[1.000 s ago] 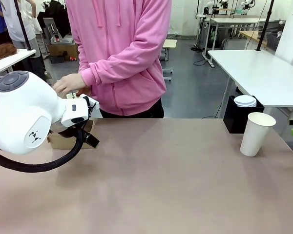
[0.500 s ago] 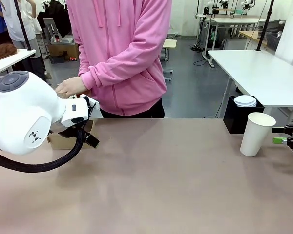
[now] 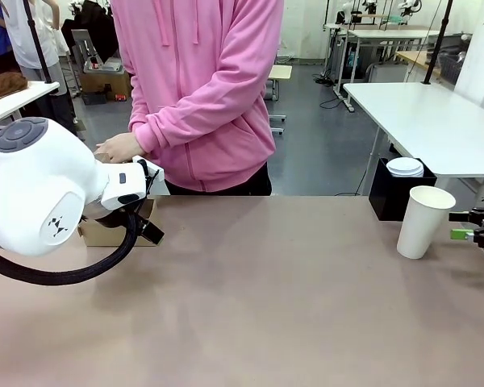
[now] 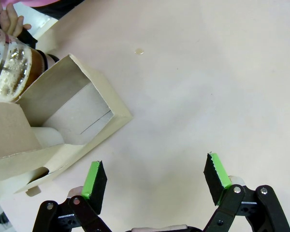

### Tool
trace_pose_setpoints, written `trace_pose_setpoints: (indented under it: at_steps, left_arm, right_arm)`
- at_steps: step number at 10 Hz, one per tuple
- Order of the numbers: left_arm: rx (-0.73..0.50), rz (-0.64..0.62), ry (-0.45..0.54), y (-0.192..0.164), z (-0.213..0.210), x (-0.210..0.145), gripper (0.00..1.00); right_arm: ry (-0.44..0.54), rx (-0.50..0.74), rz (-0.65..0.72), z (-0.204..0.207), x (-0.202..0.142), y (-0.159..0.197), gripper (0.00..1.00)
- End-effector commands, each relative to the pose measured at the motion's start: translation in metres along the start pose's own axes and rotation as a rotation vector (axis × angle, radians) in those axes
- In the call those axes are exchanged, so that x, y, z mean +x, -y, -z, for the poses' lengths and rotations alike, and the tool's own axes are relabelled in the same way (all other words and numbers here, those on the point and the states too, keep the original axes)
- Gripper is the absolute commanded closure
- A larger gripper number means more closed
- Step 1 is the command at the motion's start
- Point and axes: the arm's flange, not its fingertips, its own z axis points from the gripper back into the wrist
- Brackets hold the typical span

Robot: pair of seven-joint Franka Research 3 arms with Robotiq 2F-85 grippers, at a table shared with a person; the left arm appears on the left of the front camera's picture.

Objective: Pour a drink into a cup and package it in a carrier.
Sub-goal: Pick up the 600 ml Paper Cup and place it in the middle top area of the table.

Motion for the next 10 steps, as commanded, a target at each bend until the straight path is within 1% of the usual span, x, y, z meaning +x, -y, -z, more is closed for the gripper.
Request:
trace_pose_setpoints:
  at_steps: [1, 3, 6, 8, 10]
  left_arm:
    - [-0.001, 0.000, 0.001, 0.000, 0.000, 0.000, 0.00]
    - [-0.001, 0.000, 0.001, 0.000, 0.000, 0.000, 0.00]
    - [-0.001, 0.000, 0.001, 0.000, 0.000, 0.000, 0.00]
    - [-0.001, 0.000, 0.001, 0.000, 0.000, 0.000, 0.00]
    - [-0.001, 0.000, 0.001, 0.000, 0.000, 0.000, 0.00]
  right_arm:
    - [0.083, -0.002, -0.042, 0.014, -0.013, 0.007, 0.00]
    - [0.111, 0.012, -0.056, 0.025, -0.020, 0.006, 0.00]
    - [0.174, -0.039, -0.093, 0.036, -0.017, 0.009, 0.00]
    - [0.181, -0.046, -0.092, 0.045, -0.015, 0.012, 0.00]
    - [0.186, -0.010, -0.099, 0.055, -0.010, 0.011, 0.00]
